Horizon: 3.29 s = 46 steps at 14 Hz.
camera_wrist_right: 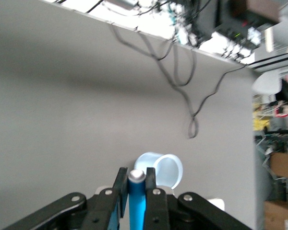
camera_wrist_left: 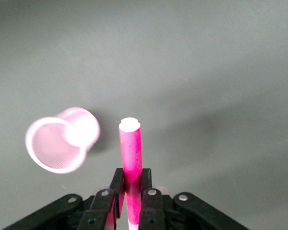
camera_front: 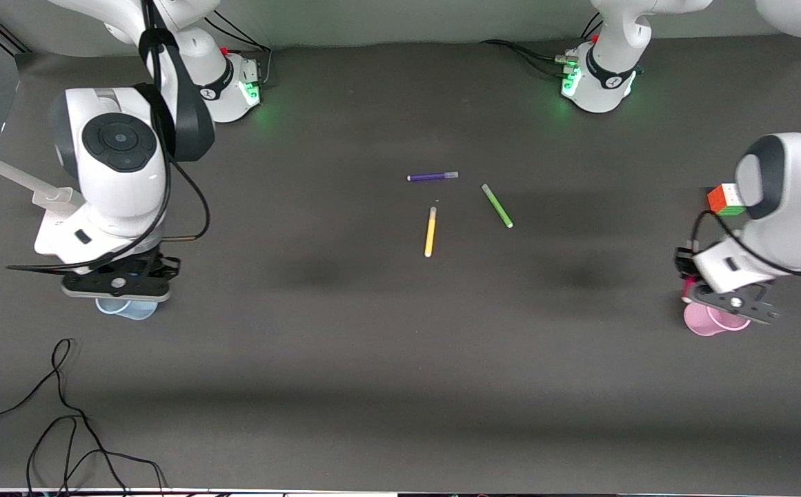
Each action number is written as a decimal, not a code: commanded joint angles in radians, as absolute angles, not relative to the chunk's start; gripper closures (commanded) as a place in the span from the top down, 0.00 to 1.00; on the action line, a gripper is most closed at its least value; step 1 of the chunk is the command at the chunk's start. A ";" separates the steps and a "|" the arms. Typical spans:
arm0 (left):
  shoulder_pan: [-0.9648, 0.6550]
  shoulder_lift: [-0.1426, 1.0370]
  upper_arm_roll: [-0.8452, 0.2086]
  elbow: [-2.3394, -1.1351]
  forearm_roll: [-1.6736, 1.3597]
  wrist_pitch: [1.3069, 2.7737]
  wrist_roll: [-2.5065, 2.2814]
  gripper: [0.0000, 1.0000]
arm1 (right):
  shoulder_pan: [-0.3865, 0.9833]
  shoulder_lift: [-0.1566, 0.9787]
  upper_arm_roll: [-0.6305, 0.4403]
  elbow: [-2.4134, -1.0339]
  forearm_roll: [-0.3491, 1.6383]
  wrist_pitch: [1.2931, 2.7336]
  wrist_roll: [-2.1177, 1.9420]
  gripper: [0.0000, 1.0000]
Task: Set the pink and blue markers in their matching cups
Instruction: 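Carry the blue marker to the blue cup while the left gripper carries pink, then lower the blue marker into the blue cup while the left gripper drops pink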
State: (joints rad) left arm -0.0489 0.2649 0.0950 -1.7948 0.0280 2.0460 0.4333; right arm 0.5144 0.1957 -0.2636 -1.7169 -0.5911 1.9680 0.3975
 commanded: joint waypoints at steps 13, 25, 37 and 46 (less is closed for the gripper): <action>0.045 0.388 0.094 -1.749 0.349 2.115 0.729 0.00 | 0.529 0.325 -0.566 -1.875 -0.793 2.520 0.447 0.00; -0.031 0.584 0.091 -1.666 0.859 2.105 0.848 0.00 | 0.589 0.400 -0.552 -1.865 -1.115 2.368 0.961 0.00; -0.081 0.603 0.091 -1.694 0.862 2.022 0.723 0.06 | 0.661 0.442 -0.551 -2.019 -1.427 2.201 1.633 0.00; -0.097 0.609 0.092 -1.686 0.868 1.979 0.656 0.02 | 0.658 0.492 -0.554 -2.103 -1.615 2.148 1.928 0.00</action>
State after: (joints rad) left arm -0.0977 0.6065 0.0873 -1.6925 0.8477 1.9907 0.6686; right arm 0.6475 0.4810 -0.5488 -2.0899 -1.5848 2.1758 1.8537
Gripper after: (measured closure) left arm 0.819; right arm 0.815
